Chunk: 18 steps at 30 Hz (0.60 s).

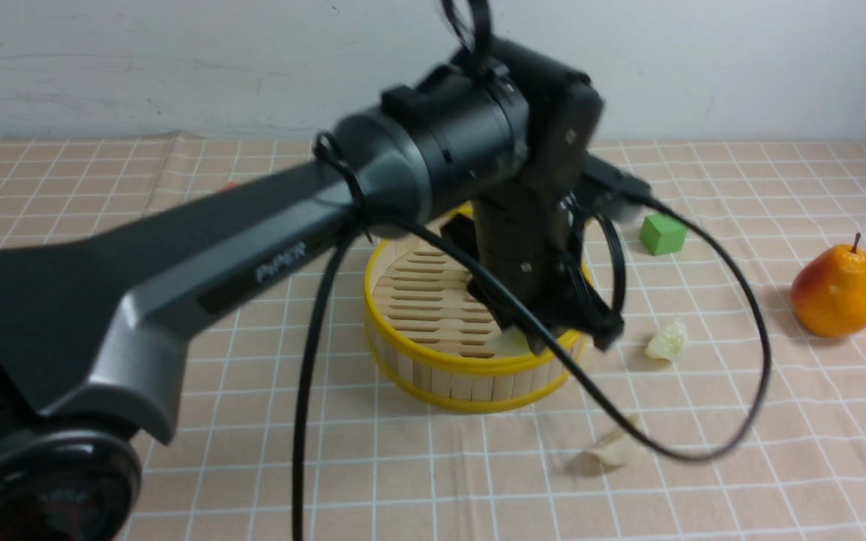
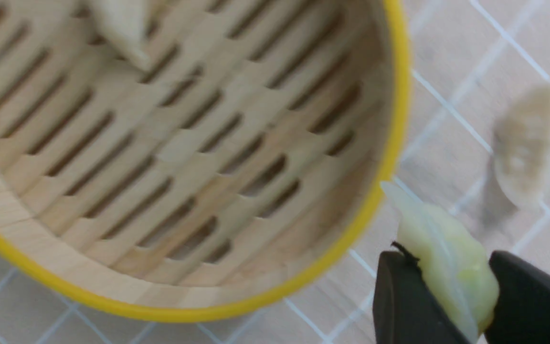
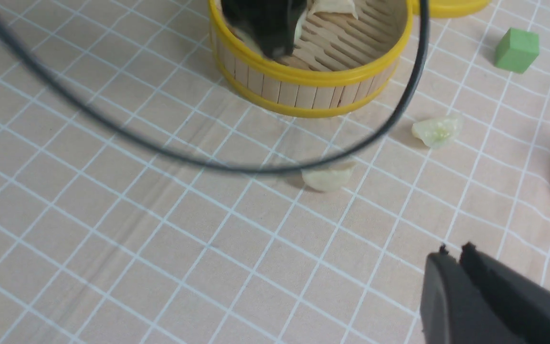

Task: Put the dumplings into the steamer on the table with the brown tablecloth.
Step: 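Place the dumpling into the bamboo steamer basket with the left gripper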

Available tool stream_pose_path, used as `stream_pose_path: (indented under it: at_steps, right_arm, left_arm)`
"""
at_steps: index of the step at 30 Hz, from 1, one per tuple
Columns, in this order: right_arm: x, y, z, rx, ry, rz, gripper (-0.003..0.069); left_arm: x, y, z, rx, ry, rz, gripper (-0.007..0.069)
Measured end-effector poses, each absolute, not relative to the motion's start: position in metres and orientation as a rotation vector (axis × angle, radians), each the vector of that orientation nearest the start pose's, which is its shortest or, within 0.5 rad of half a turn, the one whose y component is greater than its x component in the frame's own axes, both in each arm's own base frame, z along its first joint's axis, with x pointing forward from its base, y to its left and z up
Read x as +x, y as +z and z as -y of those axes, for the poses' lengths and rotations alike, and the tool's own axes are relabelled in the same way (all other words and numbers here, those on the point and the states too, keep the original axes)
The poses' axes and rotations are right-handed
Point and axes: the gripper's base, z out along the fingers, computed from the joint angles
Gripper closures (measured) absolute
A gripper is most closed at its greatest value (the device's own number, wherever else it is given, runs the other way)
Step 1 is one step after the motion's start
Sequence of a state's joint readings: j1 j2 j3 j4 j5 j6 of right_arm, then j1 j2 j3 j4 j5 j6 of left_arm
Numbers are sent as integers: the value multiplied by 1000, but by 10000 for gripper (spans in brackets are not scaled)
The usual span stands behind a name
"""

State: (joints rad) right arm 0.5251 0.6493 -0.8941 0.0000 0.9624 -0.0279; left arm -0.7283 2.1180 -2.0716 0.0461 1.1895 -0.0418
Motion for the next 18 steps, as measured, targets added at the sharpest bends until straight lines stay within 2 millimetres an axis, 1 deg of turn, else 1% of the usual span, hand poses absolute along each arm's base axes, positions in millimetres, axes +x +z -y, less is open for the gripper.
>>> stream_pose_path:
  at_steps: [1, 2, 4, 6, 7, 8, 9, 10, 11, 12, 13, 14, 15, 16, 18]
  right_arm:
    - [88, 373, -51, -601, 279, -2132, 613]
    - [88, 373, -51, -587, 286, -2139, 613]
    - [88, 373, -51, -572, 293, -2152, 613]
    - [90, 371, -53, -566, 305, -2176, 611]
    - [91, 370, -54, -566, 311, -2190, 610]
    - [93, 368, -56, -569, 313, -2207, 609]
    - [95, 366, -57, -572, 313, -2226, 609]
    - [95, 366, -57, -573, 313, -2228, 609]
    - [99, 363, -60, -578, 314, -2261, 609]
    - [100, 362, -61, -580, 315, -2269, 609]
    - [104, 359, -64, -584, 324, -2297, 609]
    - [105, 358, -65, -585, 327, -2304, 609]
    - [108, 356, -69, -586, 344, -2326, 608]
    - [110, 355, -71, -586, 356, -2340, 608]
    - [114, 351, -75, -588, 372, -2369, 608]
  left_arm:
    - [353, 295, 306, 911, -164, -2563, 422]
    - [368, 298, 293, 792, -181, -2565, 422]
    - [386, 295, 278, 657, -195, -2567, 422]
    - [406, 288, 263, 526, -205, -2558, 422]
    - [411, 284, 260, 494, -209, -2559, 422]
    - [420, 278, 255, 447, -218, -2548, 422]
    - [426, 272, 254, 421, -223, -2544, 422]
    - [427, 270, 254, 420, -222, -2547, 422]
    - [434, 259, 252, 394, -225, -2547, 422]
    - [436, 256, 253, 391, -225, -2549, 422]
    - [440, 244, 253, 382, -219, -2560, 422]
    - [441, 242, 254, 383, -218, -2560, 422]
    - [445, 229, 255, 387, -204, -2574, 422]
    - [446, 223, 256, 389, -201, -2575, 420]
    - [450, 212, 258, 381, -201, -2580, 389]
